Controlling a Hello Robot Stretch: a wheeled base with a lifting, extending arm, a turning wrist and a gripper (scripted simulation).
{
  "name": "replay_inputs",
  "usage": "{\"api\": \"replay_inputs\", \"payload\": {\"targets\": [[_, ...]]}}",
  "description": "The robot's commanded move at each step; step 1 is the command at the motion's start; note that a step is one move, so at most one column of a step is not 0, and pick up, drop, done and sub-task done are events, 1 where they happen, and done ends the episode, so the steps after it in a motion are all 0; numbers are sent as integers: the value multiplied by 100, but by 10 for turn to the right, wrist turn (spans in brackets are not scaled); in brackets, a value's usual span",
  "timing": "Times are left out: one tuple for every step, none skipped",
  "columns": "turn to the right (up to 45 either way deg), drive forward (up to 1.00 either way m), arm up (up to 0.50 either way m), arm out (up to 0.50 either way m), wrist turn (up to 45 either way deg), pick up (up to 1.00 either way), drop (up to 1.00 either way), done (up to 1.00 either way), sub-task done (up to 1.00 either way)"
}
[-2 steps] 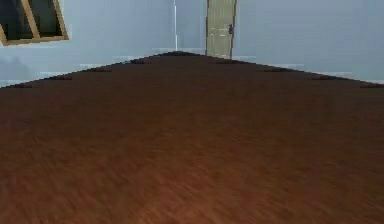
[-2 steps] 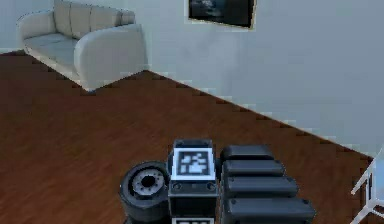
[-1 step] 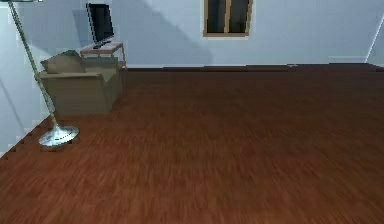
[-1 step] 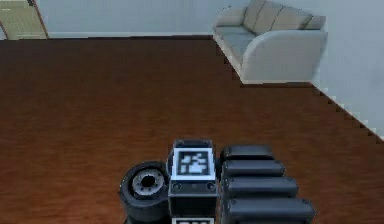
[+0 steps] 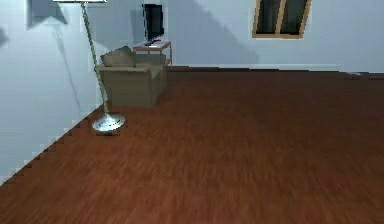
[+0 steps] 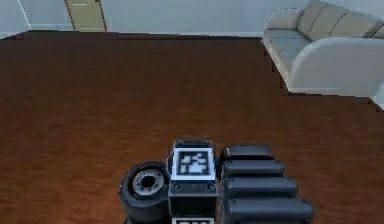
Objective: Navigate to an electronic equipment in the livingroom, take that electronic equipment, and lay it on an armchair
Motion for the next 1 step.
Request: {"api": "replay_inputs", "payload": {"targets": [[0,100,0,0,0,0,0,0,0]]}}
